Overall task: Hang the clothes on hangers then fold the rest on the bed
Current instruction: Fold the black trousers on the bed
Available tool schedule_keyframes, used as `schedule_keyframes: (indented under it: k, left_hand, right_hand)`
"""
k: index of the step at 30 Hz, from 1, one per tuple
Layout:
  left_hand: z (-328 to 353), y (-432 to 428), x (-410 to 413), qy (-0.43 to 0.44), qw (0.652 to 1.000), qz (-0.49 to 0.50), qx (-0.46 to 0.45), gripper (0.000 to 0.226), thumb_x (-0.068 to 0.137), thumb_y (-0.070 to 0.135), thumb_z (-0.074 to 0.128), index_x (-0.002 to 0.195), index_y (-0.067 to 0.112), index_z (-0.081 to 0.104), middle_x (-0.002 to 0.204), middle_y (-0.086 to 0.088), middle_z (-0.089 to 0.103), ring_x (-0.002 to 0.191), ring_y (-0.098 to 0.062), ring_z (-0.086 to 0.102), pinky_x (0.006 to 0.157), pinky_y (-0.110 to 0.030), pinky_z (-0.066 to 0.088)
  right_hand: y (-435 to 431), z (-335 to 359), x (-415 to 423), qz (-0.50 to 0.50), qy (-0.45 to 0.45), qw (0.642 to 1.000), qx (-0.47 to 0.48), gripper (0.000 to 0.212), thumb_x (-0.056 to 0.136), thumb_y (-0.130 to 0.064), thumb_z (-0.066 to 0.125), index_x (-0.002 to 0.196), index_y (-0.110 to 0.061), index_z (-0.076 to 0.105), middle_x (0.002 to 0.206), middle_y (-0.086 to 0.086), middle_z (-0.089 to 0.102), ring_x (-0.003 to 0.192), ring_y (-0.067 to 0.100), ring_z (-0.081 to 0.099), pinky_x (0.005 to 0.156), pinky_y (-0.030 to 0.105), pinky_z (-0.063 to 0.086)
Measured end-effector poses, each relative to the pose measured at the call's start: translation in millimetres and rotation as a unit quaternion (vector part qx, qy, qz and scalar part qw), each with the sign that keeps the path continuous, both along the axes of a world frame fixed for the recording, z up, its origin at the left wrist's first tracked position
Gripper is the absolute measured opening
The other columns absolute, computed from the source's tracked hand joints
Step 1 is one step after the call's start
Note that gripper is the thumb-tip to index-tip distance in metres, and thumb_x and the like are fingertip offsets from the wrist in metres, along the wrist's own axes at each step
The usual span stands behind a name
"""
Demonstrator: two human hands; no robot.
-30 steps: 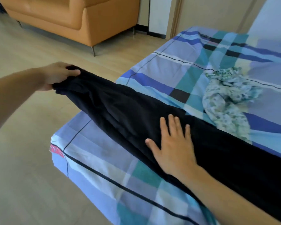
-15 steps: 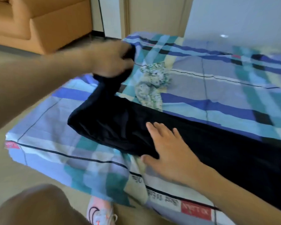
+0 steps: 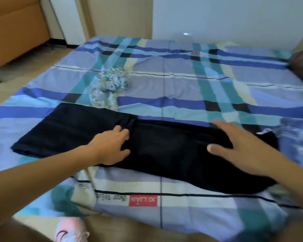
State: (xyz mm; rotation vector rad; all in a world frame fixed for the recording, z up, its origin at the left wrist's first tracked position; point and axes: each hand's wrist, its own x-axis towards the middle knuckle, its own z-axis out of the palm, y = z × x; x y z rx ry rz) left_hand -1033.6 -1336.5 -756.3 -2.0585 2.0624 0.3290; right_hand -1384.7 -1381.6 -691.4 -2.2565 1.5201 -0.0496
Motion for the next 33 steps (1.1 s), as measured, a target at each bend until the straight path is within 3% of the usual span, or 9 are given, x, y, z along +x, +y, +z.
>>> schedule_keyframes:
  k: [3,6,11,16,19,21,24,28,33]
  left_hand:
    - [-10.6,-0.9,-30.8,0.029,0.997,-0.068,-0.033,0.071,0.087,0.072,0.038,0.143,0.027,0.039,0.145,0.004,0.037,0.128,-0.021,0.041,0.098,-0.038,0.047]
    - [-25.9,-0.8,-83.0,0.098,0.986,-0.135,0.008,0.097,0.08,0.085,0.021,0.159,0.028,0.018,0.167,0.002,0.011,0.153,-0.023,0.013,0.121,-0.044,0.024]
    - [-53.4,5.8,-164.2,0.081,0.976,-0.2,-0.006,0.103,0.087,0.083,0.026,0.16,0.022,-0.013,0.165,0.001,-0.026,0.151,-0.022,-0.027,0.121,-0.062,-0.005]
    - [-52.5,-14.7,-199.2,0.186,0.971,-0.151,-0.005,0.096,0.089,0.08,0.013,0.161,0.019,-0.001,0.167,0.005,-0.017,0.152,-0.015,-0.023,0.122,-0.056,-0.011]
    - [-53.4,-22.9,-200.0,0.209,0.969,-0.129,-0.006,0.086,0.093,0.074,0.015,0.162,0.023,0.003,0.168,0.007,-0.013,0.153,-0.013,-0.019,0.124,-0.053,-0.011]
    - [-55.3,-25.8,-199.2,0.21,0.97,-0.123,-0.017,0.083,0.095,0.072,0.016,0.162,0.024,0.004,0.168,0.007,-0.011,0.153,-0.013,-0.017,0.124,-0.051,-0.01]
    - [-59.1,-27.6,-202.0,0.209,0.971,-0.115,-0.03,0.084,0.093,0.073,0.012,0.162,0.025,0.004,0.168,0.008,-0.009,0.154,-0.013,-0.017,0.124,-0.05,-0.011]
    - [-62.1,-29.3,-206.5,0.215,0.971,-0.094,-0.045,0.088,0.088,0.075,0.005,0.161,0.027,0.004,0.168,0.009,-0.007,0.154,-0.013,-0.016,0.125,-0.049,-0.01]
    - [-66.8,-35.3,-227.4,0.186,0.976,-0.096,-0.061,0.083,0.093,0.072,0.006,0.161,0.025,0.004,0.169,0.004,-0.005,0.155,-0.018,-0.014,0.124,-0.05,-0.009]
  right_hand:
    - [-31.5,0.0,-39.7,-0.105,-0.039,0.993,-0.045,0.074,0.087,-0.053,0.067,0.151,-0.023,0.042,0.152,0.007,0.048,0.136,0.024,0.05,0.113,0.041,0.039]
    - [-45.4,-8.2,-63.9,-0.166,-0.02,0.985,-0.039,0.07,0.088,-0.047,0.072,0.145,-0.015,0.048,0.143,0.012,0.056,0.126,0.028,0.057,0.105,0.041,0.045]
    - [-41.9,-19.5,-73.6,-0.141,0.118,0.981,-0.057,0.084,0.076,-0.06,0.077,0.145,-0.021,0.048,0.14,0.012,0.052,0.131,0.034,0.049,0.108,0.047,0.041]
    - [-35.0,-20.2,-73.0,-0.066,0.277,0.957,-0.051,0.069,0.07,-0.069,0.077,0.123,-0.027,0.061,0.136,0.004,0.048,0.133,0.029,0.038,0.107,0.043,0.032]
    - [-34.4,-21.5,-71.9,-0.06,0.274,0.957,-0.074,0.044,0.073,-0.065,0.076,0.09,-0.027,0.063,0.123,0.001,0.052,0.124,0.028,0.042,0.104,0.043,0.033]
    - [-36.3,-26.2,-66.8,-0.062,0.256,0.961,-0.089,0.048,0.073,-0.072,0.07,0.077,-0.026,0.056,0.116,0.0,0.053,0.12,0.027,0.044,0.103,0.044,0.033]
    - [-42.3,-37.5,-50.0,-0.062,0.268,0.958,-0.082,0.054,0.076,-0.074,0.066,0.083,-0.021,0.053,0.119,0.006,0.053,0.123,0.03,0.045,0.109,0.05,0.03]
    - [-47.5,-13.7,-60.8,-0.105,0.279,0.941,-0.16,0.029,0.086,-0.045,0.065,0.094,-0.017,0.061,0.119,0.01,0.056,0.12,0.033,0.048,0.104,0.046,0.035]
    - [-53.1,-4.1,-98.1,-0.084,0.34,0.93,-0.114,0.036,0.086,-0.053,0.062,0.107,-0.025,0.067,0.119,0.008,0.061,0.127,0.032,0.043,0.104,0.046,0.031]
